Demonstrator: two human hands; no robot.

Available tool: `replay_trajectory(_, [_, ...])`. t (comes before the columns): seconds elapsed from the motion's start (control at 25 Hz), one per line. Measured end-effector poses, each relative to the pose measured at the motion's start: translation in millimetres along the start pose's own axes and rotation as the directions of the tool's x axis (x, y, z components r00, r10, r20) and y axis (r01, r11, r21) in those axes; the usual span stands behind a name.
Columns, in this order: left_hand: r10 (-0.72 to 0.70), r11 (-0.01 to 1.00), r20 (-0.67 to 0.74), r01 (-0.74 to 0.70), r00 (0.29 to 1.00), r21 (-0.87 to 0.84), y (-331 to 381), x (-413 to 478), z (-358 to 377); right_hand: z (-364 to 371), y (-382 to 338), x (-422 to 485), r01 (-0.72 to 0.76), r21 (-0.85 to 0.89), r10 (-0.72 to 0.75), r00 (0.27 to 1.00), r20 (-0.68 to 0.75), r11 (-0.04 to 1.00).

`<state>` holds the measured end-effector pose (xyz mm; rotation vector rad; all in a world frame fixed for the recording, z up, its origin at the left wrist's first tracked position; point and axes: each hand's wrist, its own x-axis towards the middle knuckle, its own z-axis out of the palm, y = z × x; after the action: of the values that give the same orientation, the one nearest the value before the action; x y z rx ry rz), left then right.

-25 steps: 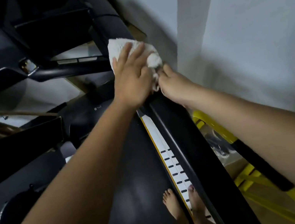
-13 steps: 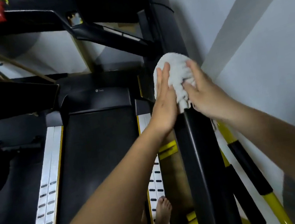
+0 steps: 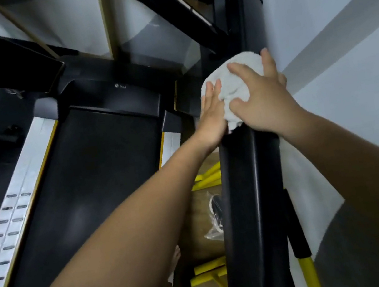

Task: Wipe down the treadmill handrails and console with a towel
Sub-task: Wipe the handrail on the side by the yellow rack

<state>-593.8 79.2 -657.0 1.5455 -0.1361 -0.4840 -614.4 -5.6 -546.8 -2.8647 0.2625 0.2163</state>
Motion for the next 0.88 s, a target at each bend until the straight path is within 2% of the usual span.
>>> replay_trajectory(0.08, [-0.024, 0.992, -0.018, 0.021, 1.0, -0.124, 3.1, 0.5, -0.7, 2.3, -2.4, -1.4, -0.006, -0.074, 0.005, 1.0, -0.016, 0.997])
replay_trajectory(0.24, [-0.122, 0.96, 0.015, 0.122, 0.992, -0.253, -36.7, -51.0, 25.0, 23.0, 14.6, -64.0, 0.195, -0.211, -0.217, 0.973, -0.083, 0.958])
replay_trajectory(0.32, [-0.154, 0.941, 0.077, 0.17, 0.985, -0.293, -52.0, -78.6, 31.3, 27.5, 17.7, -89.8, 0.225, -0.165, -0.233, 0.972, -0.035, 0.96])
replay_trajectory(0.44, [-0.197, 0.916, 0.096, 0.218, 0.976, -0.337, -42.8, -70.3, 24.8, 11.1, 11.3, -61.5, 0.224, -0.134, -0.216, 0.974, 0.073, 0.965])
replay_trajectory(0.56, [-0.213, 0.915, 0.089, 0.23, 0.973, -0.33, -38.1, -60.8, 25.7, -7.7, -7.0, -14.8, 0.244, -0.29, -0.21, 0.967, 0.142, 0.925])
replay_trajectory(0.64, [-0.183, 0.905, 0.125, 0.217, 0.975, -0.366, -53.4, -74.7, 26.8, -2.4, -10.0, -17.9, 0.292, -0.404, -0.24, 0.955, 0.176, 0.867])
replay_trajectory(0.72, [-0.185, 0.893, 0.139, 0.225, 0.973, -0.39, -68.6, -98.2, 29.0, 7.7, 1.9, -50.7, 0.389, -0.327, -0.367, 0.921, 0.129, 0.861])
replay_trajectory(0.8, [-0.216, 0.92, 0.091, 0.234, 0.972, -0.314, -69.5, -123.2, 39.6, 15.5, 21.6, -92.5, 0.484, -0.096, -0.483, 0.875, 0.039, 0.87])
replay_trajectory(0.88, [-0.154, 0.969, 0.034, 0.157, 0.988, -0.192, -53.7, -127.3, 45.9, 14.1, 38.0, -103.3, 0.466, 0.093, -0.466, 0.885, -0.017, 0.88])
